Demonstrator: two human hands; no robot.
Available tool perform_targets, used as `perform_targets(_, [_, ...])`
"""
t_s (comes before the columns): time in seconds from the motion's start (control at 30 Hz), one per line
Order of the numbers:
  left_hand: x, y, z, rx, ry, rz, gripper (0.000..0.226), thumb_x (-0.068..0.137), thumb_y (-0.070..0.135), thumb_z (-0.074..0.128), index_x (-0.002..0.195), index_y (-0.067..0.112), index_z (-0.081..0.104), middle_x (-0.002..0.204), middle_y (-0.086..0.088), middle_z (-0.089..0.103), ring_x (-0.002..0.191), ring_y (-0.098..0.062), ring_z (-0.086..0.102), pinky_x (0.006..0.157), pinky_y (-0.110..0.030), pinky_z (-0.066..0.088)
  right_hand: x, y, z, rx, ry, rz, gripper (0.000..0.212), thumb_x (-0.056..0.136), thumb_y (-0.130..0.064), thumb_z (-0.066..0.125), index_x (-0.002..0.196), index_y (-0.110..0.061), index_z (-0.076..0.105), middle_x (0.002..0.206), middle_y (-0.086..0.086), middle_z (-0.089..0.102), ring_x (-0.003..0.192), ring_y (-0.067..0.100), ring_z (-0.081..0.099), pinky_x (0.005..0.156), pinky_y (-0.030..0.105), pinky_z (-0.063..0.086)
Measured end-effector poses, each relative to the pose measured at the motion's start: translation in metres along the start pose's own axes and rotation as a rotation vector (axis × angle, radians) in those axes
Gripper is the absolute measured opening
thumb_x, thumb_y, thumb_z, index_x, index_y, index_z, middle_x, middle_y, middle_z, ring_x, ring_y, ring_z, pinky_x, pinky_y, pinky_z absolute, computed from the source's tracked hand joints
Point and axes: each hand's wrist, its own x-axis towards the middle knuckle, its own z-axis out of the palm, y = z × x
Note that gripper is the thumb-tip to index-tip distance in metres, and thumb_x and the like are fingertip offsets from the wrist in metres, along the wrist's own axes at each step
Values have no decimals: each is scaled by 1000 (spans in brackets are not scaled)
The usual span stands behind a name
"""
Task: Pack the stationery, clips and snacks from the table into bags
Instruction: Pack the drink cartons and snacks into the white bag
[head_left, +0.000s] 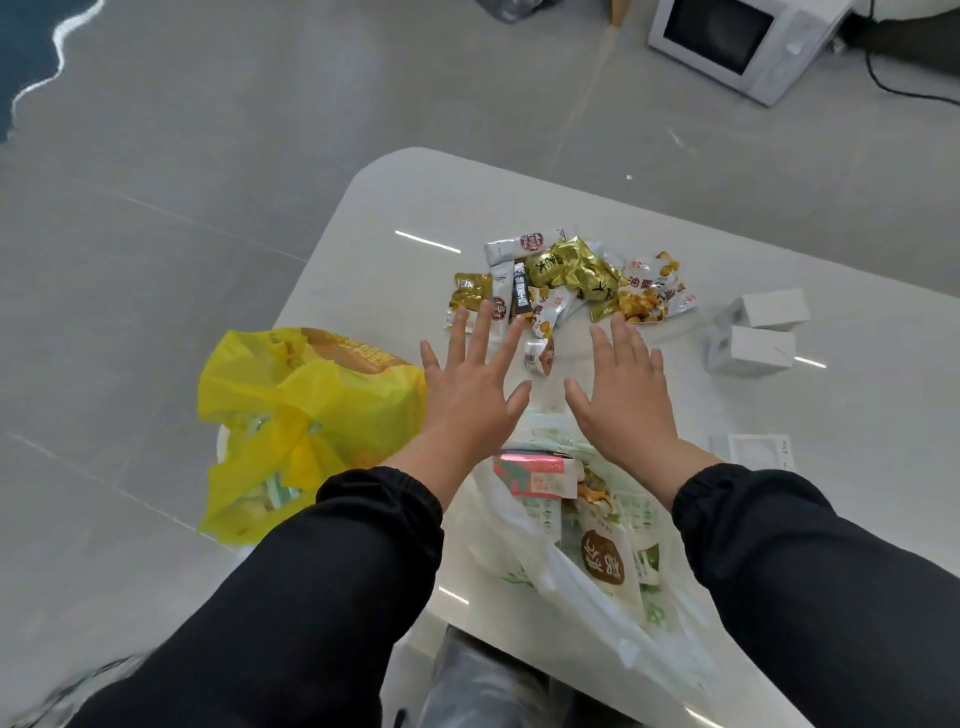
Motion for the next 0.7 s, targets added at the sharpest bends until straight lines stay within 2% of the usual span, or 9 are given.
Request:
perform_targets(0.23, [55,-45,11,-212,-72,-111,66,97,51,31,149,39,-7,158,5,-17,145,-20,-20,112,-59,0,64,-29,11,44,-23,27,68,97,-45,36,151,-12,11,160,9,2,147,24,2,118,45,4])
perform_targets(0.33, [81,-65,26,-194,-140,-138,67,97,52,30,150,36,-7,158,3,-17,145,-21,-18,112,-60,3,96,-35,24,-29,-67,-15,71,96,-46,37,152,-12,10,160,10,2,147,24,2,118,44,5])
perform_targets(0.47, [118,-87,48,-215,-221,-181,70,97,48,35,150,32,-7,159,0,-13,146,-22,-13,113,-58,6,143,-39,40,-127,-167,-57,73,95,-51,36,151,-10,14,158,13,11,145,27,13,117,44,18])
perform_targets(0.53, [135,-95,60,-305,-248,-267,72,96,40,41,151,27,-3,160,-3,-1,146,-24,0,114,-55,13,165,-43,51,-149,-157,-33,69,93,-52,40,145,-9,27,148,14,34,134,29,34,107,42,34])
perform_targets(0.57, [143,-98,66,-356,-250,-310,73,94,35,45,152,24,0,158,-5,9,145,-25,9,113,-52,19,173,-45,56,-173,-120,-24,62,92,-52,42,136,-9,37,135,12,47,122,27,44,97,39,41])
perform_targets(0.63, [156,-101,75,-443,-219,-380,73,93,29,50,151,19,8,151,-6,26,137,-26,25,109,-44,29,185,-49,63,-181,-59,19,48,91,-51,45,116,-11,49,111,6,56,102,24,50,81,34,43])
perform_targets(0.7, [167,-103,82,-463,-171,-412,71,92,34,53,150,17,15,144,-6,34,132,-25,32,104,-39,35,195,-50,70,-94,-31,106,43,90,-50,48,106,-11,51,103,5,56,97,23,50,75,33,42])
